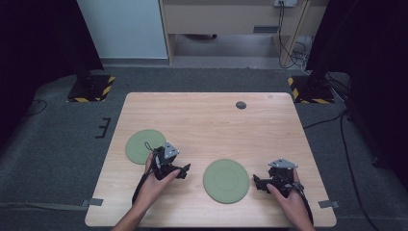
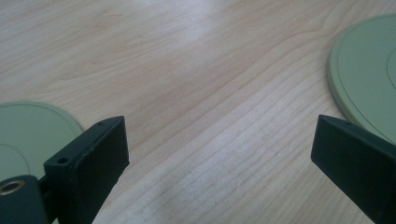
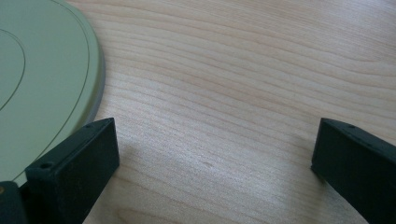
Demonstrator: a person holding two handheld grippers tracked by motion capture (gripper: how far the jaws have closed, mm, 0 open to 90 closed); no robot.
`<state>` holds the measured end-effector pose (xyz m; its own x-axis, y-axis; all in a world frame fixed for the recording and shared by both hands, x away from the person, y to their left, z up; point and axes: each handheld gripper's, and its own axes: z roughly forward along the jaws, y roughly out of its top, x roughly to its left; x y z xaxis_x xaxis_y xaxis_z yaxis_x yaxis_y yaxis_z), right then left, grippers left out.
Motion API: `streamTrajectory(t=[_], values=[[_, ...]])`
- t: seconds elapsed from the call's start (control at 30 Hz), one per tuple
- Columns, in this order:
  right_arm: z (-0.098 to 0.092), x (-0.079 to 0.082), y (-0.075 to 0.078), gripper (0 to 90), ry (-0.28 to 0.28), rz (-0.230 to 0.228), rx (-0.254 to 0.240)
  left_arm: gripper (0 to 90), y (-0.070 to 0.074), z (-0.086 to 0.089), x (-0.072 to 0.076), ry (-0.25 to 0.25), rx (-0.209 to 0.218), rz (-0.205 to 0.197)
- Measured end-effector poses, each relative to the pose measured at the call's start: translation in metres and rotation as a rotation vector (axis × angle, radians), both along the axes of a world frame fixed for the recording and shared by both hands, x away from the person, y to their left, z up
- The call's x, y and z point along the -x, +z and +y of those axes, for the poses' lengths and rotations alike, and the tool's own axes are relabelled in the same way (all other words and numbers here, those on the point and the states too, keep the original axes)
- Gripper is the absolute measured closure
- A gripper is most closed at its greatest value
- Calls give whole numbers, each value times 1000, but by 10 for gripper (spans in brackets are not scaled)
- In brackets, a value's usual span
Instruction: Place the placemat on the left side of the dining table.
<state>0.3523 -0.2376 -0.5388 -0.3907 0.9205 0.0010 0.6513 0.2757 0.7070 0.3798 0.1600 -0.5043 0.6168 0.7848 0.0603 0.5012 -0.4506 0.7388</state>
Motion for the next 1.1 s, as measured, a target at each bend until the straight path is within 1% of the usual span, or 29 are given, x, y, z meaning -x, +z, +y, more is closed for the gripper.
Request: streamTrajectory(t=[0.13,0.3,0.53,0.63,0.8,0.9,1.1], values=[[0,0,0,10,0,0,0,32,-4,-2,4,-7,-12,9],[0,0,0,10,1,-1,1,30,-8,-4,10,-19,-44,17],[0,0,0,11,1,-1,1,30,-17,-5,17,-39,-60,46],[0,0,0,11,2,-2,1,31,-20,-6,19,-49,-59,55],[0,1,0,11,4,0,-1,31,-22,-8,20,-53,-52,58],[0,1,0,11,4,0,-1,31,-24,-9,19,-52,-31,67],[0,1,0,11,4,0,-1,31,-28,-12,18,-54,-8,75]])
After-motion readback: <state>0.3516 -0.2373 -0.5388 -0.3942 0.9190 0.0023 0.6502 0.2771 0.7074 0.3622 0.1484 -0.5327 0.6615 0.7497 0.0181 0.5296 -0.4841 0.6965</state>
